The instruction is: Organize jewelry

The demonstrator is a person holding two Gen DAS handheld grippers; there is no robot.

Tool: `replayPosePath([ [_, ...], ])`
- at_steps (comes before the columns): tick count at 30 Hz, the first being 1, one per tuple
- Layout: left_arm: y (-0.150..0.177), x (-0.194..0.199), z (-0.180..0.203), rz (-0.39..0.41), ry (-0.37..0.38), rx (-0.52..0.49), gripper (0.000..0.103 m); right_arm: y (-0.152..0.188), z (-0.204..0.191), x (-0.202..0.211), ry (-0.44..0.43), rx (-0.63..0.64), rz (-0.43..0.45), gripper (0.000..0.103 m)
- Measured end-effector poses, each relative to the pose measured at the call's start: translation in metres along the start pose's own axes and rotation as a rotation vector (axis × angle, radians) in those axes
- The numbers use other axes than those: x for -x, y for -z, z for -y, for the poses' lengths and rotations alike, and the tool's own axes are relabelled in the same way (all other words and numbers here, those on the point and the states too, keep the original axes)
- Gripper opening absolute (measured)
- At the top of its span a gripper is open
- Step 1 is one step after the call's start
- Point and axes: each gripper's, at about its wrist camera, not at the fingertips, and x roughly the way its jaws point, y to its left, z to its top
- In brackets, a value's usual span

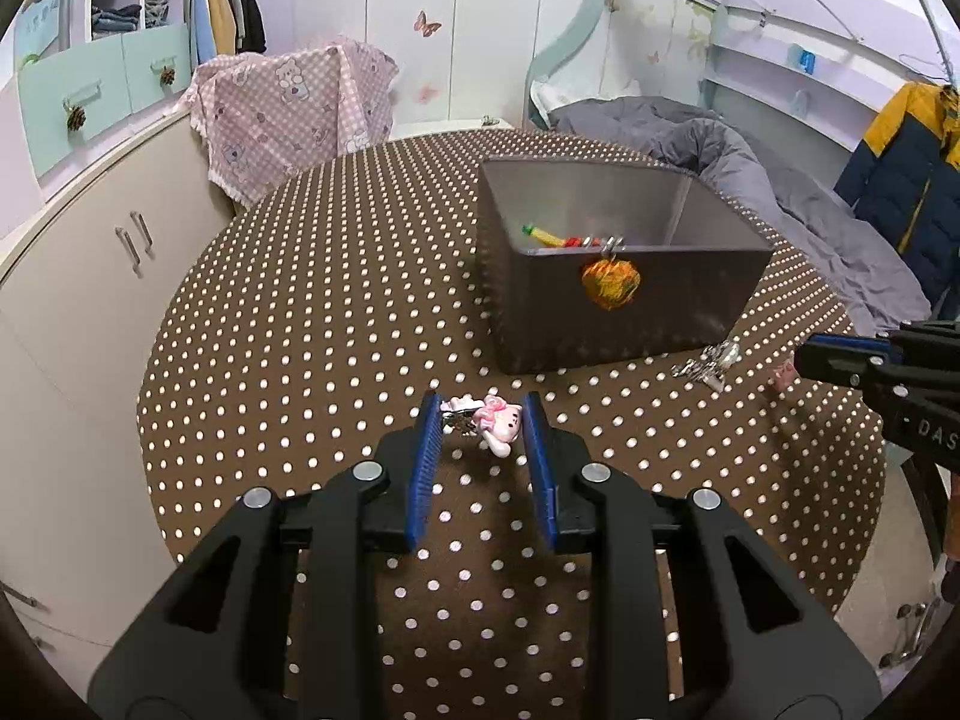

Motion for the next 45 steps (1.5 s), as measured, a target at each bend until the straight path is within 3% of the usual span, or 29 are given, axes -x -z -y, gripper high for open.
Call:
replayPosePath([
  [11,-0.032,0.025,0.018,0.107,0.036,-0.063,0.027,-0.028,0.005,0.024,0.018,0.024,0.104,0.011],
  [26,-0.072,0.004,0.031,0.154,0.060,-0.056,0.029,-0.072,-0.007,0.024,-0.048,0.074,0.192,0.012],
  [27,-0.073,0.003,0.031,0.153,0.063,-0.056,0.037,-0.074,-0.007,0.023,-0.052,0.077,0.196,0.013],
  [28,-0.074,0.003,0.031,0.154,0.065,-0.055,0.056,-0.074,-0.007,0.023,-0.053,0.078,0.198,0.023],
  [29,-0.075,0.003,0.031,0.161,0.066,-0.055,0.059,-0.075,-0.005,0.022,-0.051,0.072,0.204,0.036],
  [31,-0.076,0.003,0.032,0.166,0.065,-0.063,0.059,-0.075,-0.003,0.022,-0.046,0.061,0.207,0.043],
  [36,-0.076,-0.005,0.026,0.140,0.034,-0.052,0.059,-0.069,0.011,0.014,-0.016,0.004,0.172,0.044],
  [45,-0.076,-0.016,-0.002,0.086,-0.045,0.045,0.059,-0.042,0.032,-0.003,0.013,-0.092,0.087,0.055],
])
